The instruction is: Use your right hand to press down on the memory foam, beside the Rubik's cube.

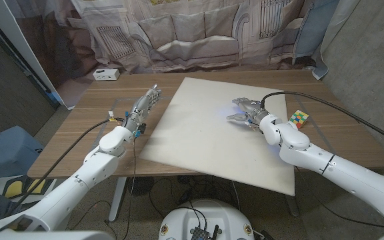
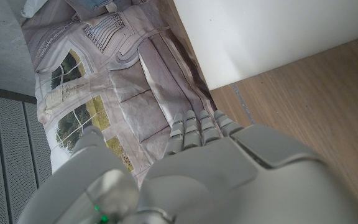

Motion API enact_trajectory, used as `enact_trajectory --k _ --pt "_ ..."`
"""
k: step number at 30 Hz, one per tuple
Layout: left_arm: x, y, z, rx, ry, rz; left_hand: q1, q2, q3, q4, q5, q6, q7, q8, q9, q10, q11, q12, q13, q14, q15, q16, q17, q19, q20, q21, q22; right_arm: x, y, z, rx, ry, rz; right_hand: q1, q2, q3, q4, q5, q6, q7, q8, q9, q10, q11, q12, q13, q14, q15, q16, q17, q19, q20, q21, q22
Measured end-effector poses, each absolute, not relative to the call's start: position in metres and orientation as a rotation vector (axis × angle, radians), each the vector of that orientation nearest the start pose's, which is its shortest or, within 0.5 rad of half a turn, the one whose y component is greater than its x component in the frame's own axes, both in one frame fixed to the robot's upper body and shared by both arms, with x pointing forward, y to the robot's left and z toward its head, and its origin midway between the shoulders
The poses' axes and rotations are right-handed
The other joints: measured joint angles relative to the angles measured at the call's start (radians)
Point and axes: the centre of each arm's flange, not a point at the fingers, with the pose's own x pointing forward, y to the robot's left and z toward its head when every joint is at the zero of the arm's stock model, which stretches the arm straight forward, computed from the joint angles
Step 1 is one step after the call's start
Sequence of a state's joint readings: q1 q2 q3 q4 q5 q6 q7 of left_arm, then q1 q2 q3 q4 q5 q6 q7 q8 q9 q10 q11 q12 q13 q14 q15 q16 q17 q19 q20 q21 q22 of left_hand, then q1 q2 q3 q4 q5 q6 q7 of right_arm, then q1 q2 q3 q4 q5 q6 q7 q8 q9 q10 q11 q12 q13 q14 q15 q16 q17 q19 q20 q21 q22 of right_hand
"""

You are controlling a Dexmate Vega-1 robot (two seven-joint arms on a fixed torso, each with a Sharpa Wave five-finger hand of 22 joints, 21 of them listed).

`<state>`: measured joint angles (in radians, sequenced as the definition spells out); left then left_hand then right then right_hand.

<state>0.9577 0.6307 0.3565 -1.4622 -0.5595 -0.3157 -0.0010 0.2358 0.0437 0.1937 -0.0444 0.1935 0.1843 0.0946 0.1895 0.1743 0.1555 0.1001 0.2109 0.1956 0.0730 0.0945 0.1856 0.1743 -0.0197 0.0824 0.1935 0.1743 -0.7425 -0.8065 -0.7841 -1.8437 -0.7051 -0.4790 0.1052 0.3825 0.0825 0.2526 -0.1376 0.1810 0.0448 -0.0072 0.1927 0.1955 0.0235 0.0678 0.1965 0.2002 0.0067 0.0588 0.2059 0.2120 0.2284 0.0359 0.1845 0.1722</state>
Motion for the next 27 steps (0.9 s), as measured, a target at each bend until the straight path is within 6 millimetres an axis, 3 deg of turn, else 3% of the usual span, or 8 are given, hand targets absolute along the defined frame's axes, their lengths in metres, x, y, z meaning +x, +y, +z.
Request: enact_trajectory --k 10,18,27 --pt "0.615 0.301 -0.034 0.125 -0.640 -0.225 0.000 0.000 -0.004 -0.004 0.000 0.000 0.000 0.000 0.000 0.000 0.000 0.000 0.000 0.000 0.000 0.000 0.000 0.000 0.000 0.000 0.000 0.597 -0.198 -0.016 -1.582 -0.459 -0.074 -0.023 -0.001 -0.009 0.009 0.000 0.005 -0.006 0.001 0.000 0.013 -0.005 0.000 0.000 0.000 0.000 0.000 0.000 0.000 0.000 0.000 0.000" --pt "0.617 0.302 -0.032 0.128 -0.640 -0.231 0.000 0.000 -0.004 -0.004 0.000 0.000 0.000 0.000 0.000 0.000 0.000 0.000 0.000 0.000 0.000 0.000 0.000 0.000 0.000 0.000 0.000 0.592 -0.200 -0.013 -1.534 -0.487 -0.100 -0.061 0.002 -0.022 0.030 0.000 0.009 -0.009 0.001 0.000 0.036 -0.007 0.011 0.000 0.010 -0.009 0.009 0.005 0.000 0.000 0.005 0.000" --pt "0.620 0.302 -0.032 0.132 -0.631 -0.239 0.000 0.000 -0.004 -0.004 -0.005 0.000 0.000 0.000 0.000 0.002 0.002 0.000 0.000 0.000 0.000 0.000 0.000 0.000 0.000 0.000 0.000 0.588 -0.202 -0.010 -1.469 -0.517 -0.115 -0.092 0.003 -0.031 0.046 0.000 0.054 -0.004 0.019 0.000 0.050 -0.007 0.011 0.000 0.012 -0.010 0.013 0.009 0.004 -0.004 0.005 0.000"
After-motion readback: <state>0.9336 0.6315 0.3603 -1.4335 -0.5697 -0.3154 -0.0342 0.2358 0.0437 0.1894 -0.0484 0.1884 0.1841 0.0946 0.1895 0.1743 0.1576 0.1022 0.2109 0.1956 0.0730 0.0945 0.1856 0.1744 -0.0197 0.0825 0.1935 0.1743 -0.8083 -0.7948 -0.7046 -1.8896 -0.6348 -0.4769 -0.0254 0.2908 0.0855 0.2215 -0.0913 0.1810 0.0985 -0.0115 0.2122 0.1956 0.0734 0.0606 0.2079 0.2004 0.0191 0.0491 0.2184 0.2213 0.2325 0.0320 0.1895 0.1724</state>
